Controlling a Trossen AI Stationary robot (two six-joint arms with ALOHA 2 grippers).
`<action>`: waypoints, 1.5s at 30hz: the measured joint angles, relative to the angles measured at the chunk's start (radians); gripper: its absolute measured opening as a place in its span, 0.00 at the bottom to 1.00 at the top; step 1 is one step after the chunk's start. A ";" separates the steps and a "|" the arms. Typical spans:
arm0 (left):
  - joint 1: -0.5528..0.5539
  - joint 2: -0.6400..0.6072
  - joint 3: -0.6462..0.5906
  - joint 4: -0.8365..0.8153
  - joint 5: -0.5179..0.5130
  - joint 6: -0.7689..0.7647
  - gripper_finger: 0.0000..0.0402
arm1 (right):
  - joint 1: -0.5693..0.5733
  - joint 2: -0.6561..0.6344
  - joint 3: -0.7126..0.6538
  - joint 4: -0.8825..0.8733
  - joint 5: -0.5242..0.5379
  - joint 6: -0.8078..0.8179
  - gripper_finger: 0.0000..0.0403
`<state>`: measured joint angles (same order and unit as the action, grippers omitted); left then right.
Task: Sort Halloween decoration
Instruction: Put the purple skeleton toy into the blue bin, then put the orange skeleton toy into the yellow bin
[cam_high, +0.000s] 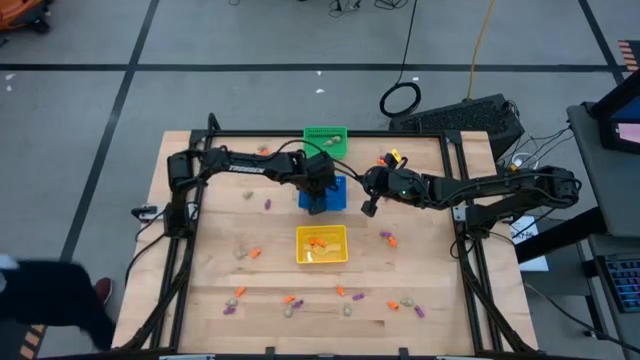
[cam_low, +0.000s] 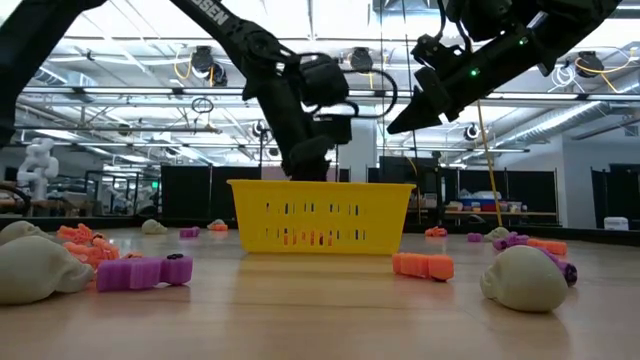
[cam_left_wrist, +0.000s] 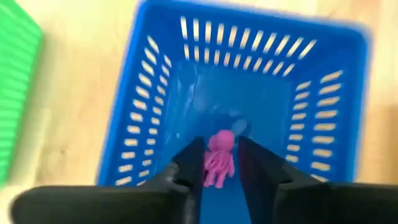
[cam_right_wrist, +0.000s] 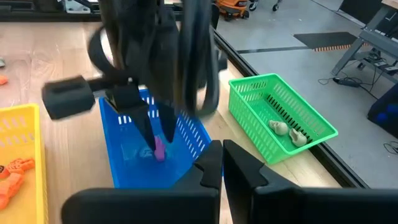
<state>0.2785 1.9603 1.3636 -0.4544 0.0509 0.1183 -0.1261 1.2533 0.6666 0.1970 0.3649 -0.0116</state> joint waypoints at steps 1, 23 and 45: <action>0.000 -0.012 0.001 0.007 0.000 0.000 0.27 | 0.000 0.000 0.000 0.000 0.000 0.000 0.00; -0.143 -0.438 -0.544 0.670 -0.057 -0.090 0.04 | 0.159 0.000 0.014 -0.200 -0.001 0.198 0.00; -0.190 -0.536 -0.938 1.235 -0.116 -0.113 0.04 | 0.507 0.062 0.144 -0.622 -0.071 0.706 0.06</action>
<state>0.0883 1.4245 0.4252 0.7802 -0.0650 0.0052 0.3810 1.3151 0.8105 -0.4252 0.2939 0.6945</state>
